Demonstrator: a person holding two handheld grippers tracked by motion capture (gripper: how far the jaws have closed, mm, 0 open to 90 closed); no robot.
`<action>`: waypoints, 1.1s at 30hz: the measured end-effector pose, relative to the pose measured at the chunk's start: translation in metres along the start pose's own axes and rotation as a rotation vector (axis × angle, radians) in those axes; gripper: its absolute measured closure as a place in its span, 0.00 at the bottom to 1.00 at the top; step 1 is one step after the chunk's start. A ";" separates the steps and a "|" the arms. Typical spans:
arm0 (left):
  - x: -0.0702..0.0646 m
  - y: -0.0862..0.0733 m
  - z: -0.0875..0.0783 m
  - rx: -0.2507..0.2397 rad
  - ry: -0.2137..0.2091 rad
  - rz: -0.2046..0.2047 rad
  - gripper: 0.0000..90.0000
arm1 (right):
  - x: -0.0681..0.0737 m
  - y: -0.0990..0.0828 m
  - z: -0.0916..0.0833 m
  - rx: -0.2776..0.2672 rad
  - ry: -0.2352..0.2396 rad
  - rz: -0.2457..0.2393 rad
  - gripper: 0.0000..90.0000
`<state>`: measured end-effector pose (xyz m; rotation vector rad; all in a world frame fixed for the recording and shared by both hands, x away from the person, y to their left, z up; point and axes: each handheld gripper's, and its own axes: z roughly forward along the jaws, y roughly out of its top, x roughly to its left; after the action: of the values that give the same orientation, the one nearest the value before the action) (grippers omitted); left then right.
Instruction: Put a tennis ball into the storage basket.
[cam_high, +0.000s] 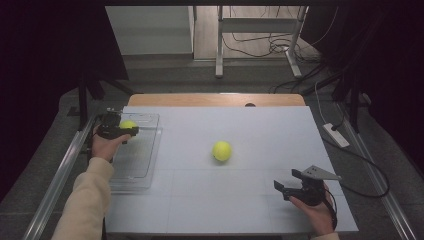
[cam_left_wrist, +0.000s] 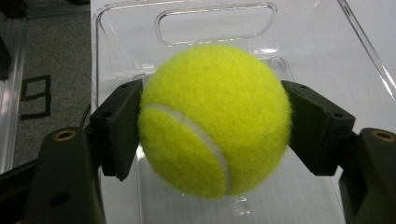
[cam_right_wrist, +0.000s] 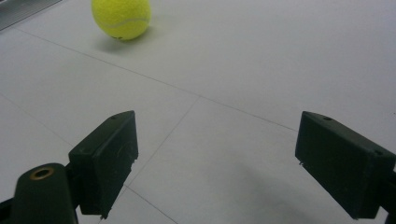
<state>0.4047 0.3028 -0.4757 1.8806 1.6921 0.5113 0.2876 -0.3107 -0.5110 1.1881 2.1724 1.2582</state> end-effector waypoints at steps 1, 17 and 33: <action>0.000 0.000 0.000 -0.001 0.000 0.001 0.30 | 0.000 0.000 0.000 0.000 0.000 0.000 0.15; 0.002 0.000 -0.015 -0.112 -0.061 -0.049 0.17 | 0.000 0.000 0.000 0.003 -0.001 0.001 0.15; -0.013 -0.012 -0.047 -0.186 -0.176 0.018 0.17 | -0.003 0.000 0.003 0.006 -0.002 0.009 0.15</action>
<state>0.3644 0.2974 -0.4459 1.7537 1.4636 0.4783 0.2915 -0.3114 -0.5129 1.2020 2.1735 1.2550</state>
